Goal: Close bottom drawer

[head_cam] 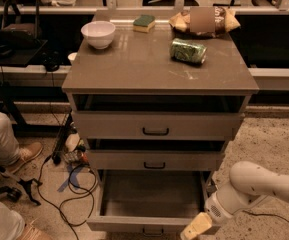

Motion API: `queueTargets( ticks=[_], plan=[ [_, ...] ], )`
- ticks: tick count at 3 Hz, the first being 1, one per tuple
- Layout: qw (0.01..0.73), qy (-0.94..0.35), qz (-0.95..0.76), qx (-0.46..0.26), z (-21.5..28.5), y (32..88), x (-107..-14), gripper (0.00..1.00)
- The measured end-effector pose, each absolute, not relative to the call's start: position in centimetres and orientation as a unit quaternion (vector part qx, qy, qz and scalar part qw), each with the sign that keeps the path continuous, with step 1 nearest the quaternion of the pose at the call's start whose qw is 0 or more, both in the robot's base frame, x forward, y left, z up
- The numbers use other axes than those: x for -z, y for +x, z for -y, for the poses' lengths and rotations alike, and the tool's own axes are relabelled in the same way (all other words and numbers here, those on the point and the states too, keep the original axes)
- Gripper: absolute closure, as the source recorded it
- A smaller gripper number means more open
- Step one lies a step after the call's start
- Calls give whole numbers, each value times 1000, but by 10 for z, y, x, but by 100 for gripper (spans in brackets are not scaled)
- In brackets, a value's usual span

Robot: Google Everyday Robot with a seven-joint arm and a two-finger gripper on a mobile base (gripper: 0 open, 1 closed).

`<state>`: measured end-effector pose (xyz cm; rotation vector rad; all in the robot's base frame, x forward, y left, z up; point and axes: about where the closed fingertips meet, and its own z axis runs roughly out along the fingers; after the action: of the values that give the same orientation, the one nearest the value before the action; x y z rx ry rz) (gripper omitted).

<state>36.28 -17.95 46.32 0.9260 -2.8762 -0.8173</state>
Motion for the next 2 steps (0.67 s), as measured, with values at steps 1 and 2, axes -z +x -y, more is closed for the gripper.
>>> queueTargets(
  ticks=[1,2],
  plan=[
    [37,283,914,289,170,341,-426,0],
    [37,284,914,289,170,341,-427,0]
  ],
)
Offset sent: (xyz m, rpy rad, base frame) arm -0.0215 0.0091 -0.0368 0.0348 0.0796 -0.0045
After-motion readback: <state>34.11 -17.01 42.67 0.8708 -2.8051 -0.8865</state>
